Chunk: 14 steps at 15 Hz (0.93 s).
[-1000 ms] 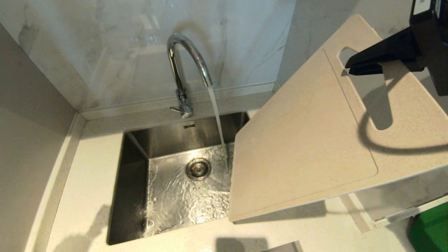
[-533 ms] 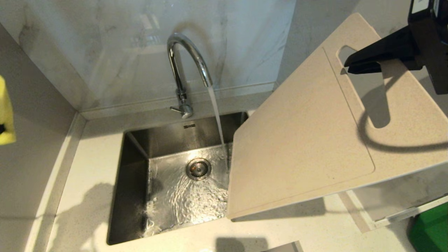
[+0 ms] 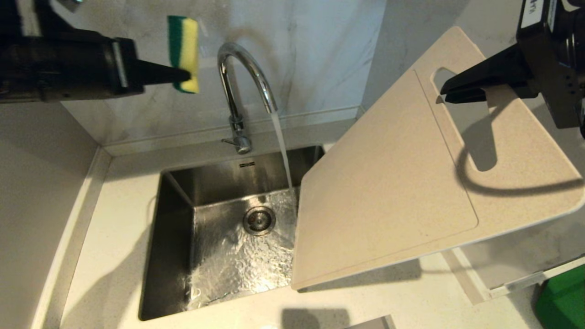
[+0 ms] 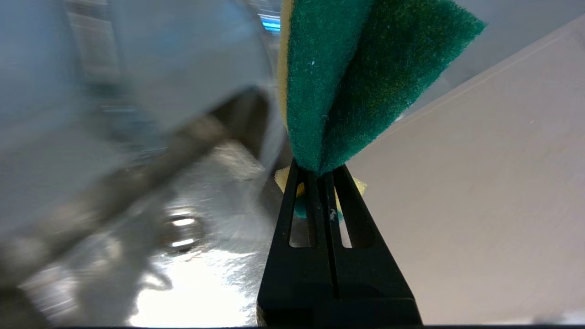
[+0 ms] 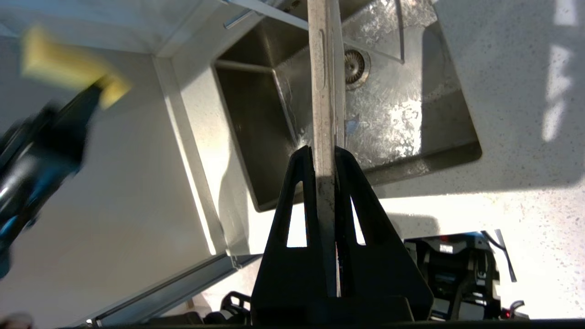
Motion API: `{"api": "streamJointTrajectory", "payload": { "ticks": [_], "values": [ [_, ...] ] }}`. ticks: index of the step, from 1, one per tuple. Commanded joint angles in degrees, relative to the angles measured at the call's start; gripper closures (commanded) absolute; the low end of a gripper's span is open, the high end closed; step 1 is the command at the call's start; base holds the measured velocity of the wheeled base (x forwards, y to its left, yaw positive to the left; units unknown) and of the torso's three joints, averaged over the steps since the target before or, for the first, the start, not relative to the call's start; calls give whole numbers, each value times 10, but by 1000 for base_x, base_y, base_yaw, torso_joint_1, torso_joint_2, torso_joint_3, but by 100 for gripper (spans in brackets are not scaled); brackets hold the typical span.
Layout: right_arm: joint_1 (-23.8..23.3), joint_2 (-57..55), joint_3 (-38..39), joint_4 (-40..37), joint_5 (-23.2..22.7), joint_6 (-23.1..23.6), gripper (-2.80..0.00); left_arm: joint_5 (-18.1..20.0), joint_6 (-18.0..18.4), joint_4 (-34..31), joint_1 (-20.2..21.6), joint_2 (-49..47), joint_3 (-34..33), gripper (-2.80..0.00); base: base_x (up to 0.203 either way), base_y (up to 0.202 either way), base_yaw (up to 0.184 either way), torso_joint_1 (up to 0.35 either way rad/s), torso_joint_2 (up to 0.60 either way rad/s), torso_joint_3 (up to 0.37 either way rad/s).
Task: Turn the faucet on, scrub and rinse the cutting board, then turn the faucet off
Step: Scrub the cutting board underwater
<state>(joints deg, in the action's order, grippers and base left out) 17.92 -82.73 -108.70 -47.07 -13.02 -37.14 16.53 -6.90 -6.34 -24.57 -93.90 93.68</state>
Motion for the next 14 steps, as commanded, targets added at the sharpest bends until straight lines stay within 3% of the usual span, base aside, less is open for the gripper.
{"api": "streamJointTrajectory", "payload": {
  "ticks": [1,4,9,14],
  "values": [
    [1,-6,4,-3,-1,-1,0,-19,-37,-5,-87,-146,94,0,0,0,0,0,0,0],
    [14,-8,8,-2,-2,0,0,-30,-71,-53,-149,-190,162,0,0,0,0,0,0,0],
    [19,-8,5,26,-1,3,0,-32,-72,-102,-230,-211,191,0,0,0,0,0,0,0],
    [19,-5,7,25,-1,1,0,-33,-53,-153,-254,-211,191,0,0,0,0,0,0,0]
  ]
}}
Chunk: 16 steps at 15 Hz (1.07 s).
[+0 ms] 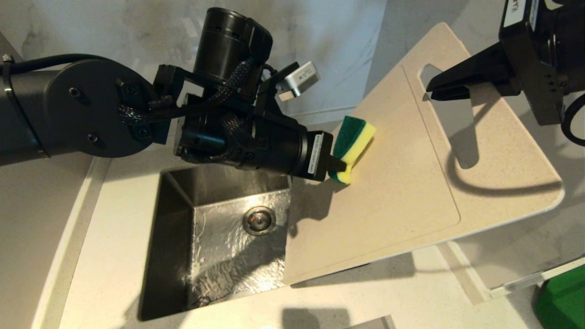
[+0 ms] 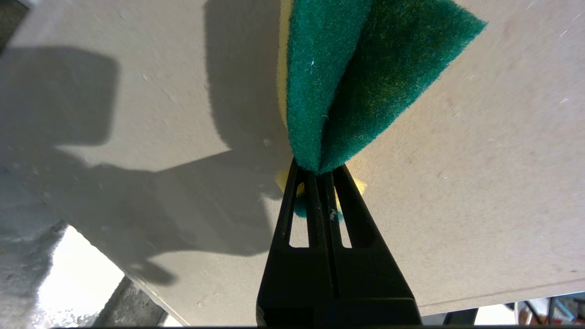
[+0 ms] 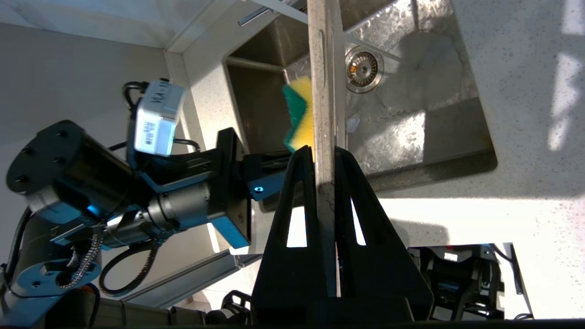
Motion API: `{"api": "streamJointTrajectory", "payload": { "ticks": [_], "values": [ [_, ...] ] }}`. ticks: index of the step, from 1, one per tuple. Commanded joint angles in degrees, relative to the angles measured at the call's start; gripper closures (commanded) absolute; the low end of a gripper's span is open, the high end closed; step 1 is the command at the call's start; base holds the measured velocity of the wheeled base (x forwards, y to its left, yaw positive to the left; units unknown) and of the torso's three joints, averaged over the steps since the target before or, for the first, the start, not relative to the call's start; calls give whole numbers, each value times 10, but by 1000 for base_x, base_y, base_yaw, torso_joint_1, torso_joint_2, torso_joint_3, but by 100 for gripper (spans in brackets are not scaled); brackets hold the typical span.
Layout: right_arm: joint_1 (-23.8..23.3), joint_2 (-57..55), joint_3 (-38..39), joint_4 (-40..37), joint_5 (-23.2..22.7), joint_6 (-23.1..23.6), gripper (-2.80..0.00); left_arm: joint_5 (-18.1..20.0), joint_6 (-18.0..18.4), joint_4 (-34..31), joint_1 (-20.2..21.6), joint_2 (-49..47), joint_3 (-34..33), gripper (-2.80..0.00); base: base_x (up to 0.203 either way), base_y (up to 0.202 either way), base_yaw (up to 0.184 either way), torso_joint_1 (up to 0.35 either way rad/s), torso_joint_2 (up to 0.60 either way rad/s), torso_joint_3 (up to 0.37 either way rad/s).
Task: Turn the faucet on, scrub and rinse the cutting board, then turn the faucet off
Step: Scrub the cutting board underwater
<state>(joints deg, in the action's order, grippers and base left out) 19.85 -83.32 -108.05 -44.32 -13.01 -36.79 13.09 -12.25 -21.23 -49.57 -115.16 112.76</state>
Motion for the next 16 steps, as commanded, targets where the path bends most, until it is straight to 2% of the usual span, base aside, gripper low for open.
{"api": "streamJointTrajectory", "payload": {
  "ticks": [1,3,5,8,12,16],
  "values": [
    [0,1,0,-2,-1,-3,0,1,0,-8,-5,1,-1,0,0,0,0,0,0,0],
    [0,4,0,-1,-1,-6,0,-1,0,-9,-10,1,-1,0,0,0,0,0,0,0],
    [0,4,0,-1,-1,-6,0,-22,0,-9,-13,1,-6,0,0,0,0,0,0,0],
    [0,13,-1,-1,-1,-6,0,-24,1,-8,-13,4,-45,0,0,0,0,0,0,0],
    [0,15,-2,0,-1,-6,0,-25,0,12,-9,17,-154,0,0,0,0,0,0,0],
    [0,16,-5,0,-1,-5,0,-41,-1,114,0,20,-286,0,0,0,0,0,0,0]
  ]
}}
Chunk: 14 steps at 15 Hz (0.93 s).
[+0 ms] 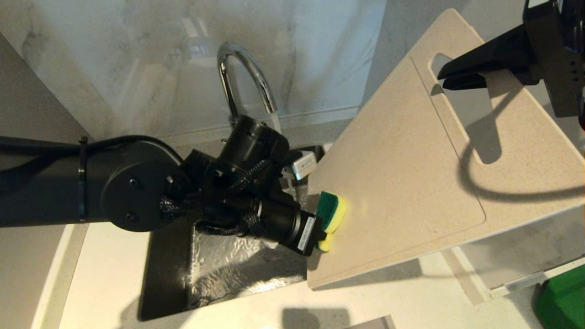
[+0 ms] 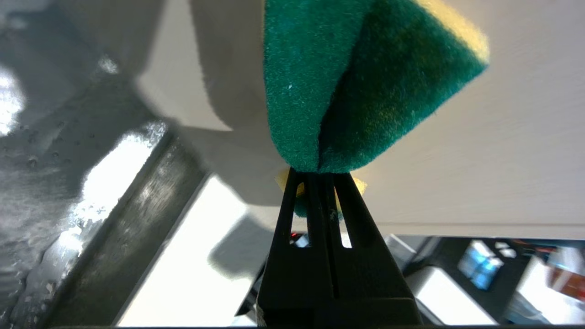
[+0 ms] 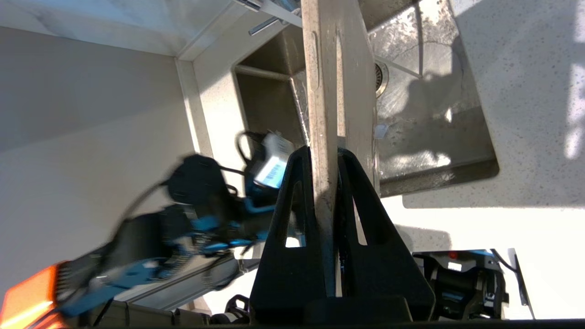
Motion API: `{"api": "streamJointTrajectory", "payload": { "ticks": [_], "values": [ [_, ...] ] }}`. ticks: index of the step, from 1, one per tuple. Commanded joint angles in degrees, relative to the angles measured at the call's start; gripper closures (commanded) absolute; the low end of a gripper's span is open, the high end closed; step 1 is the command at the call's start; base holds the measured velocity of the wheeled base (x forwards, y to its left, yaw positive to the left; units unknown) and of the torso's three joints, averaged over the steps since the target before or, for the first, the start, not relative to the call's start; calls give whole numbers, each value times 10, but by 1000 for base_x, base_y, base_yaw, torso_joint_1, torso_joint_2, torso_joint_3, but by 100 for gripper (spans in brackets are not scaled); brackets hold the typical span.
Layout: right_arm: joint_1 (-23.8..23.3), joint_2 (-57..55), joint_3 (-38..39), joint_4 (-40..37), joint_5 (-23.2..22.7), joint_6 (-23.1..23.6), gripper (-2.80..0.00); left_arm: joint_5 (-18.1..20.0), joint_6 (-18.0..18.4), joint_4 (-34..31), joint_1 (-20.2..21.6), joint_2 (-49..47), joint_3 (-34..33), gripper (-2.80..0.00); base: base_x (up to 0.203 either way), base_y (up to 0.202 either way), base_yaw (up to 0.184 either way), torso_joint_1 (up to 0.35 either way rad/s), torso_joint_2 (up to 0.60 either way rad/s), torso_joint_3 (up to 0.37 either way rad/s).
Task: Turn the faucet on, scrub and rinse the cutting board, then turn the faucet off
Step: Scrub the cutting board underwater
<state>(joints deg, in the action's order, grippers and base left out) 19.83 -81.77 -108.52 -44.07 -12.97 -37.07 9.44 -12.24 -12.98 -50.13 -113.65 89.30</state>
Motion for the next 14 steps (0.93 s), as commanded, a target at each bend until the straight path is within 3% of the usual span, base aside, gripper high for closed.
{"api": "streamJointTrajectory", "payload": {
  "ticks": [1,5,8,10,14],
  "values": [
    [0,0,0,-2,-2,-2,0,-9,-1,58,11,6,-82,0,0,0,0,0,0,0],
    [1,-1,1,-2,-3,-5,0,-12,-2,123,35,26,-195,0,0,0,0,0,0,0],
    [1,1,1,-2,-3,-5,0,-12,-2,143,39,67,-204,0,0,0,0,0,0,0],
    [1,6,2,-4,-3,-5,0,-13,-1,127,37,95,-165,0,0,0,0,0,0,0],
    [2,10,5,-8,-3,-6,0,-12,-2,2,36,88,23,0,0,0,0,0,0,0]
  ]
}}
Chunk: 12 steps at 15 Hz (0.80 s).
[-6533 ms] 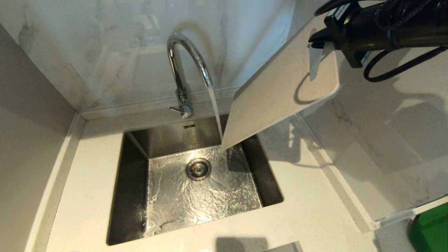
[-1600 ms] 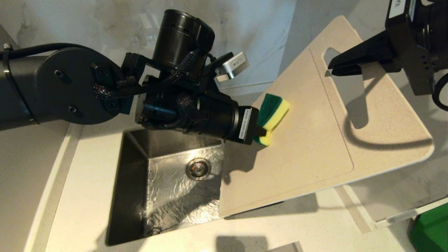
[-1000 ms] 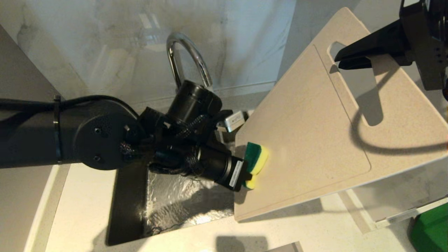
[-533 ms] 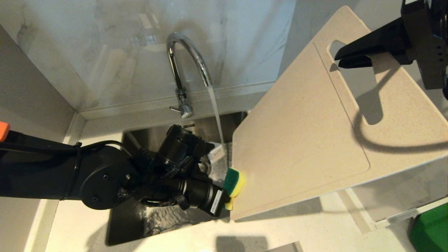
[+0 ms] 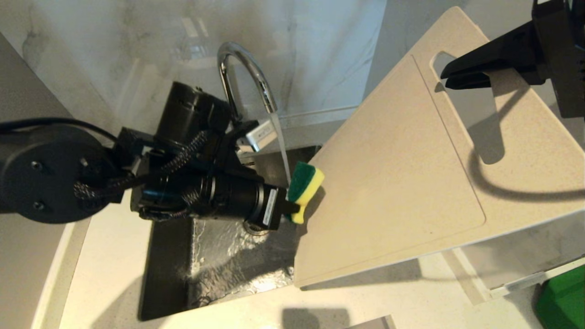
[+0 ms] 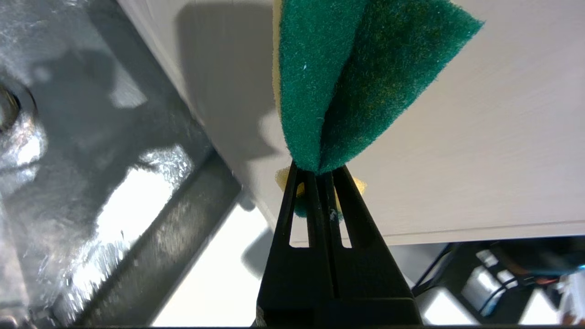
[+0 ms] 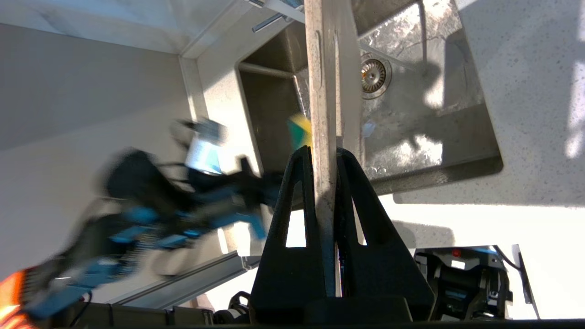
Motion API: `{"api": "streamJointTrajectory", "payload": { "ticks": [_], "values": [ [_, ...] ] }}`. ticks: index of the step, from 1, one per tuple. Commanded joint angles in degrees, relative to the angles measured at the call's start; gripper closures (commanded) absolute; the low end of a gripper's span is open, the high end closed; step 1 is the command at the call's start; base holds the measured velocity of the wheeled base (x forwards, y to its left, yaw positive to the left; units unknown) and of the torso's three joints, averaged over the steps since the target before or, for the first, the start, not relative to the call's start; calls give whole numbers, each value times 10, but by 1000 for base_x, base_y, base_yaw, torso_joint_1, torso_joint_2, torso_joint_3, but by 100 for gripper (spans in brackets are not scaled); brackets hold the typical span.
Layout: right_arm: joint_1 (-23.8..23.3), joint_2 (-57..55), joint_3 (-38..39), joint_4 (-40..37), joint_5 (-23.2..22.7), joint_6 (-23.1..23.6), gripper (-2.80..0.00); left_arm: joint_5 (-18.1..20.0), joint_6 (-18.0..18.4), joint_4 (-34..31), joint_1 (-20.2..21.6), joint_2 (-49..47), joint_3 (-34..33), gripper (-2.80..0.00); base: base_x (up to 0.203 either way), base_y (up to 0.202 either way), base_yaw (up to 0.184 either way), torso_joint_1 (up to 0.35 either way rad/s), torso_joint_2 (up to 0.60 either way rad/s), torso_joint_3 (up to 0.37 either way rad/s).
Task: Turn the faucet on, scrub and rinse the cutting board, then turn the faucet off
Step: Scrub the cutting board underwater
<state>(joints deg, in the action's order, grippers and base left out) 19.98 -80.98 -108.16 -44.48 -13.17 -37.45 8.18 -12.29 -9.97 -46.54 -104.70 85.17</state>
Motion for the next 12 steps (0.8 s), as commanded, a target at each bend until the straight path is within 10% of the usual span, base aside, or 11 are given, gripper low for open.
{"api": "streamJointTrajectory", "payload": {
  "ticks": [1,6,12],
  "values": [
    [1,2,1,-3,-1,-3,0,1,-1,-41,0,-19,107,0,0,0,0,0,0,0],
    [4,1,2,-4,0,-1,0,3,-2,-77,-1,-122,279,0,0,0,0,0,0,0],
    [16,-1,2,-3,0,-2,0,4,16,-85,-7,-160,286,0,0,0,0,0,0,0]
  ]
}}
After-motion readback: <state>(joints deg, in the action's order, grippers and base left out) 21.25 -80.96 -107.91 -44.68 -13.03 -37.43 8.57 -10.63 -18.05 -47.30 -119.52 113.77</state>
